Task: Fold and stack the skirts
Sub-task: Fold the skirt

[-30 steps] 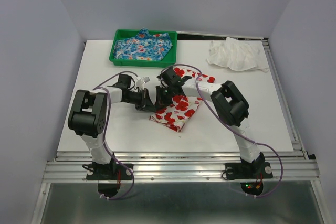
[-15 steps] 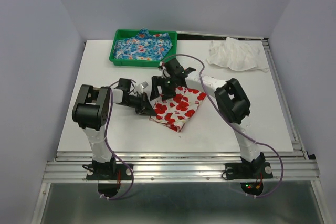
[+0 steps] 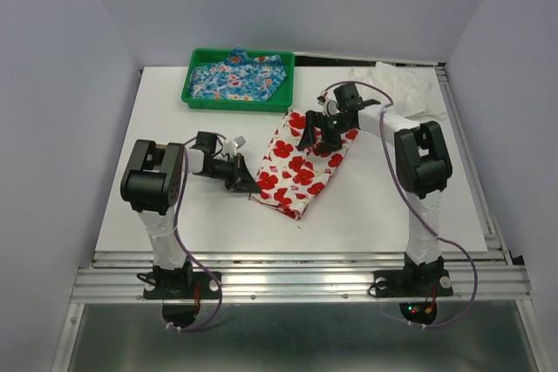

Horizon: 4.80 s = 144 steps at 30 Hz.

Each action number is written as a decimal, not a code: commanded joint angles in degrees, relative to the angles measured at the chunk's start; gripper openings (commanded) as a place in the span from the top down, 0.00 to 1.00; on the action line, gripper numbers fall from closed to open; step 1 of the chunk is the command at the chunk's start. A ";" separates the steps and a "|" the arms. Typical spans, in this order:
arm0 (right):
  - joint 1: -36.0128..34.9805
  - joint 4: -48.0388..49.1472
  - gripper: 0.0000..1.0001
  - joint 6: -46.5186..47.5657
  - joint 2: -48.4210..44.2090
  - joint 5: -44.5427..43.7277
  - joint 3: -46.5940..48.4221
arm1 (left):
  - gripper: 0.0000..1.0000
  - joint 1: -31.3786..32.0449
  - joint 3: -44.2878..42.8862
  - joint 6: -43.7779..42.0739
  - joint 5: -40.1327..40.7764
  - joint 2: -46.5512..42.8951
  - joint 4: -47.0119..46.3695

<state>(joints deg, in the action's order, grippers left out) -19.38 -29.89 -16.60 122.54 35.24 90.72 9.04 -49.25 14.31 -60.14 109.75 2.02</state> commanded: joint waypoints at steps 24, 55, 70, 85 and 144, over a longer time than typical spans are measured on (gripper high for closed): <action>-2.59 23.20 0.38 -19.17 -15.93 29.61 -28.56 | 1.00 6.69 0.74 6.52 4.94 3.71 -6.68; -3.82 -0.35 0.75 5.17 -7.22 15.56 -36.22 | 1.00 7.13 3.38 4.51 6.35 -2.78 -5.90; -4.35 -10.36 0.59 9.13 -17.15 22.94 -19.98 | 0.55 20.29 -6.74 -34.14 31.08 -32.13 12.22; -4.35 -8.17 0.58 8.17 -1.53 7.65 3.75 | 0.42 50.46 5.57 -59.03 64.71 -33.30 -1.58; -2.68 -17.65 0.55 21.16 5.15 1.24 21.85 | 1.00 53.37 -16.05 -53.60 23.58 -21.34 33.49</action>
<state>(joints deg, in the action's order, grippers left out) -24.64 -40.69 -3.09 122.58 42.46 103.94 62.26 -64.34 -41.43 -32.80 90.43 34.17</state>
